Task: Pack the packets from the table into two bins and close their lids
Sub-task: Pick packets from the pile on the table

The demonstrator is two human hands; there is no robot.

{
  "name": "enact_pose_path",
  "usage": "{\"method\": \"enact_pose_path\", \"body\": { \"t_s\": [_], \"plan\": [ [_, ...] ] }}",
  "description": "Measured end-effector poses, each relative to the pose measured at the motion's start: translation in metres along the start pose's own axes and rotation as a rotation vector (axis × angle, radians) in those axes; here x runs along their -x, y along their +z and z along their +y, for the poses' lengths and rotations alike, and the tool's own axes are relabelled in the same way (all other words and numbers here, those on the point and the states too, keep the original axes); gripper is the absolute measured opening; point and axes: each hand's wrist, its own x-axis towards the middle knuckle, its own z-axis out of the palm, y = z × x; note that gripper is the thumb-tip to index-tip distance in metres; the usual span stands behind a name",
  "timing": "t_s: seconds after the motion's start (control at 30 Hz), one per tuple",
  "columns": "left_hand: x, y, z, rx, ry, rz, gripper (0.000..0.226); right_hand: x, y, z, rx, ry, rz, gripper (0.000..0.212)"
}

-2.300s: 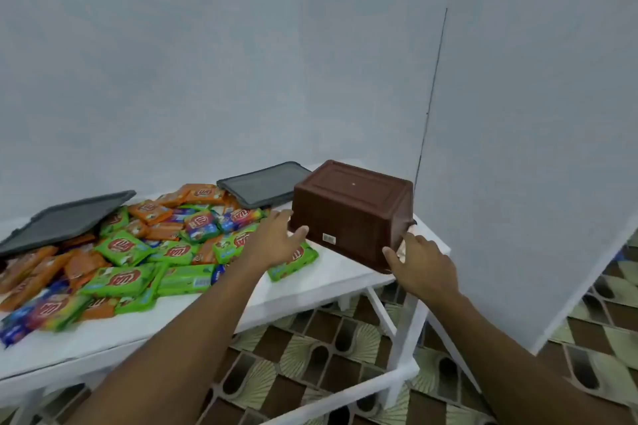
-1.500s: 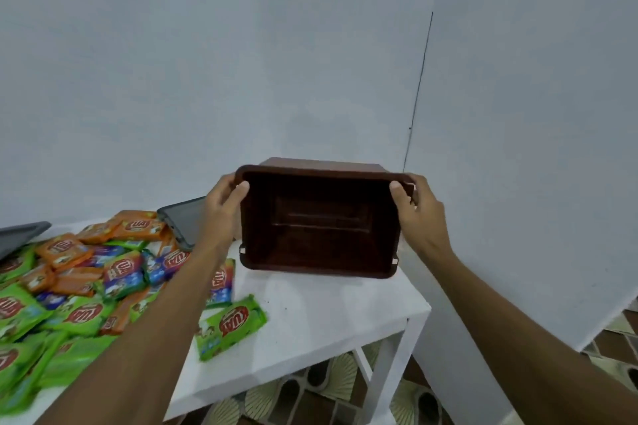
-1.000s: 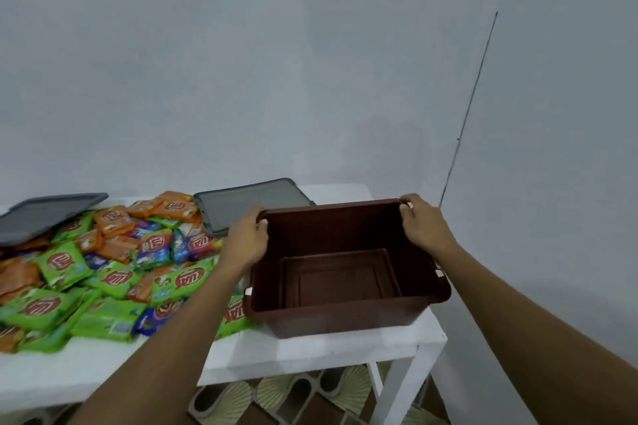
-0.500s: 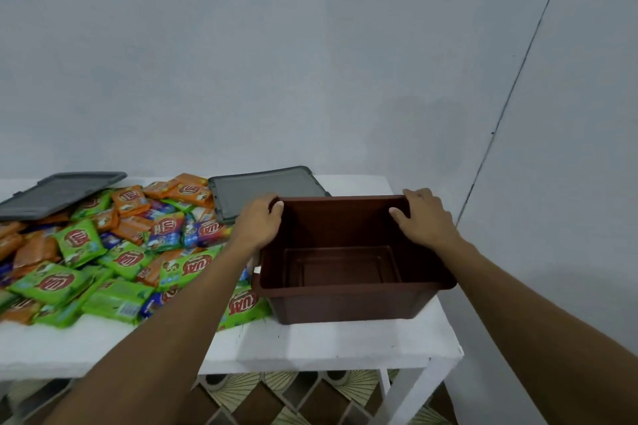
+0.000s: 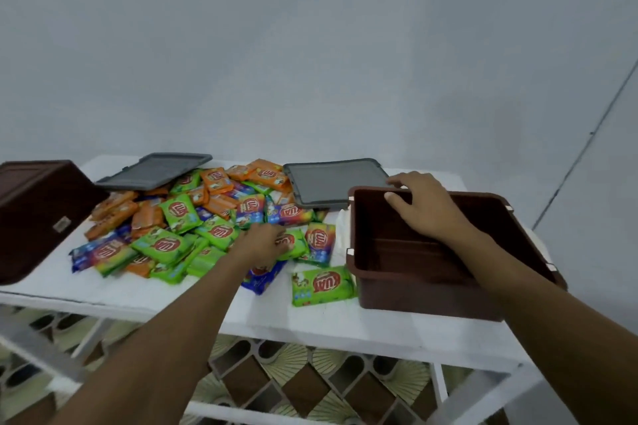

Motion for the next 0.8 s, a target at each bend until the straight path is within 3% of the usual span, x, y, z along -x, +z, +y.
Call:
{"method": "enact_pose_path", "body": {
  "t_s": [0.1, 0.2, 0.4, 0.53, 0.63, 0.7, 0.8],
  "plan": [
    [-0.003, -0.010, -0.004, 0.095, 0.049, -0.062, 0.052, -0.007, 0.013, -0.038, 0.011, -0.143, -0.045, 0.026],
    [-0.008, -0.029, -0.021, 0.223, 0.107, -0.085, 0.032, -0.018, 0.029, -0.071, 0.059, -0.223, -0.178, 0.023],
    [-0.001, -0.064, -0.067, 0.264, 0.140, -0.192, 0.067, -0.036, 0.068, -0.132, 0.370, -0.272, -0.621, 0.023],
    [-0.002, -0.067, -0.092, 0.301, 0.161, -0.263, 0.069, -0.033, 0.108, -0.146, 0.684, -0.254, -0.926, 0.050],
    [-0.003, -0.065, -0.105, 0.306, 0.206, -0.276, 0.065, -0.028, 0.126, -0.144, 0.743, -0.230, -0.996, 0.063],
    [-0.004, -0.064, -0.112, 0.335, 0.226, -0.290, 0.054, -0.029, 0.131, -0.144, 0.758, -0.235, -1.026, 0.060],
    [-0.006, -0.062, -0.118, 0.353, 0.268, -0.298, 0.056, -0.031, 0.133, -0.144, 0.722, -0.218, -1.074, 0.052]
  ]
}}
